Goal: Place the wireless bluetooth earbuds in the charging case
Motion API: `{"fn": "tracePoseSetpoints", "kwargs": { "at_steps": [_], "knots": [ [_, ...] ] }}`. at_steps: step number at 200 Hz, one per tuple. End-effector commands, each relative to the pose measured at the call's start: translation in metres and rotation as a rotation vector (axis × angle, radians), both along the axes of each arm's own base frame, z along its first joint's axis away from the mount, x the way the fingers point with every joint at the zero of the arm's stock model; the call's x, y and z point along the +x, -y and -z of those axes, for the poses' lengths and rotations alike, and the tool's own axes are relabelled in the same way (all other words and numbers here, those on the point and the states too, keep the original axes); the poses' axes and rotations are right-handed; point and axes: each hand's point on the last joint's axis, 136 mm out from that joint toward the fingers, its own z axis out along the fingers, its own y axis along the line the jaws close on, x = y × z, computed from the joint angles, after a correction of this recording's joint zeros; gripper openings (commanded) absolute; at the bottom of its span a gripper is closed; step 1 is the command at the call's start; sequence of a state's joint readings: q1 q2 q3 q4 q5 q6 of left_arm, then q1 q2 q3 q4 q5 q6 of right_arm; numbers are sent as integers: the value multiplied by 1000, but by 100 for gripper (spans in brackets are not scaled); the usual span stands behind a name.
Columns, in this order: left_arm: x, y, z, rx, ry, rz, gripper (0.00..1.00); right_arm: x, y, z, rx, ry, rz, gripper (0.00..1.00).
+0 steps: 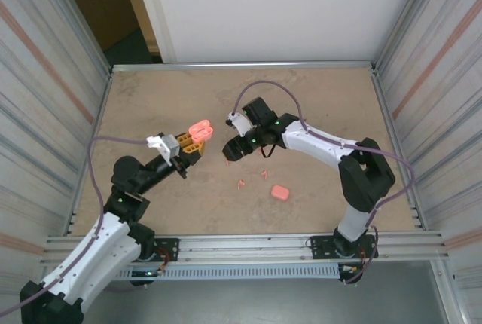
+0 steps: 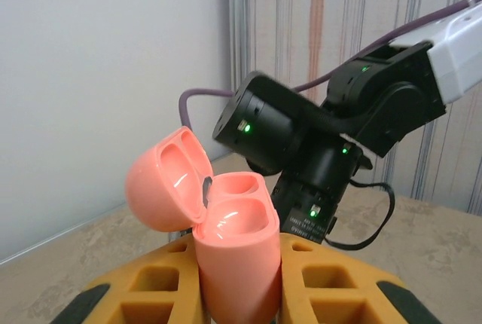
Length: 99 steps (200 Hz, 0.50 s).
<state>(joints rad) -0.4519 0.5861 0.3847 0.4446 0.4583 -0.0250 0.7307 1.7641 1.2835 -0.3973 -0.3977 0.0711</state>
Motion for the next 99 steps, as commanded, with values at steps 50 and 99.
{"fn": "tracePoseSetpoints", "kwargs": {
  "at_steps": [50,99],
  "knots": [
    [-1,-4,3,5,14,-22,0,15,-17,41,-50,-16,-72,60],
    [-1,-3,3,4,15,-24,0,25,-25,63,-76,-24,-82,57]
  ]
}}
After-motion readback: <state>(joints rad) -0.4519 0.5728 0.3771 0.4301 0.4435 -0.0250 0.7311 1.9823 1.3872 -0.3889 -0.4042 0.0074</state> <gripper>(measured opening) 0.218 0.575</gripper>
